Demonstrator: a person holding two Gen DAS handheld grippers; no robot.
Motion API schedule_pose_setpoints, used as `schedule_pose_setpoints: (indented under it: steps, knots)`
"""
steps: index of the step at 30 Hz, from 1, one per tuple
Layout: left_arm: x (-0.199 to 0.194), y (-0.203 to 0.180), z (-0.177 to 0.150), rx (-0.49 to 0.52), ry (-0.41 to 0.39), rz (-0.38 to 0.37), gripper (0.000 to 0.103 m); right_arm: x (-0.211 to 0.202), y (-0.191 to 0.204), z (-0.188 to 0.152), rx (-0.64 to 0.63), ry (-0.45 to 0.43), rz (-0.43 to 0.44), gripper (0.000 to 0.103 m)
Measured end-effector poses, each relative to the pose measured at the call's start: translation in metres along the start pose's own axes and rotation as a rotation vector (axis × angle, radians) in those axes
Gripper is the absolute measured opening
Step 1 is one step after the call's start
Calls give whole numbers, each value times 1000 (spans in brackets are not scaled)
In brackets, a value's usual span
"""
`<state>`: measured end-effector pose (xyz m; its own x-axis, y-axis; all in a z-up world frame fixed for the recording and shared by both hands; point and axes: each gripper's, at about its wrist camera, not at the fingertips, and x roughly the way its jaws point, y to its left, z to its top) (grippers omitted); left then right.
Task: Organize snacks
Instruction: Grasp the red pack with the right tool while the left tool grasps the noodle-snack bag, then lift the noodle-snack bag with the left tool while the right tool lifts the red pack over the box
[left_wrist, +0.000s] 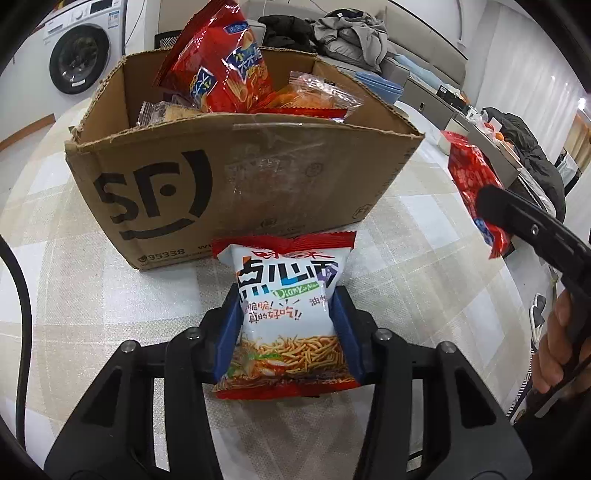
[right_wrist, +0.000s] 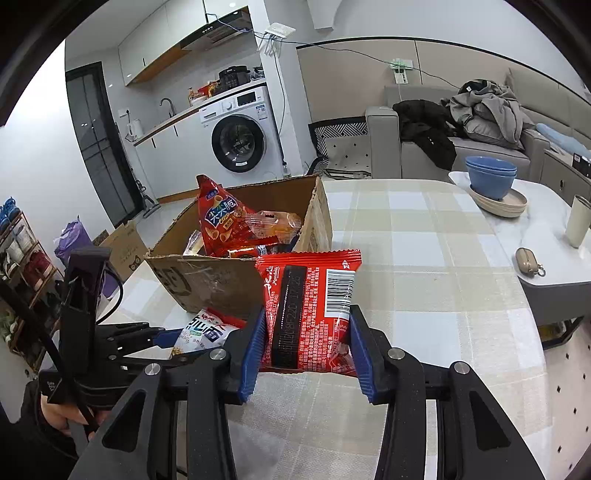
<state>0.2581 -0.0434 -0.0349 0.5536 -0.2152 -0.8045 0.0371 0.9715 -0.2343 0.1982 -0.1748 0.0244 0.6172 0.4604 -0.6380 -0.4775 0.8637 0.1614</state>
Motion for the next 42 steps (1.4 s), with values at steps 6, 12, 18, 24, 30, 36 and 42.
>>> schedule_pose_setpoints:
  steps: [6,12,18,24,30,36,42]
  knots:
    - [-4,-10,-7,11,-22,-3,43,-2,2,0,-3,-6,2,44]
    - [-26,-19,-2,26,-86,-9,43,-2,0,-1,1,-13,3,44]
    - [-61,-21,5,36,-153,-16,43,-7,-1,0,10,-48,7,44]
    - [-105,-13,19,34,-214,-19,43,-15,0,2,16,-88,20,44]
    - [-142,9,30,0,-268,-7,43,-16,1,4,26,-104,27,44]
    - [-154,28,42,-39,-300,19,43,-11,2,9,30,-108,35,44]
    - [-155,43,62,-55,-327,55,43,-6,5,16,30,-114,42,44]
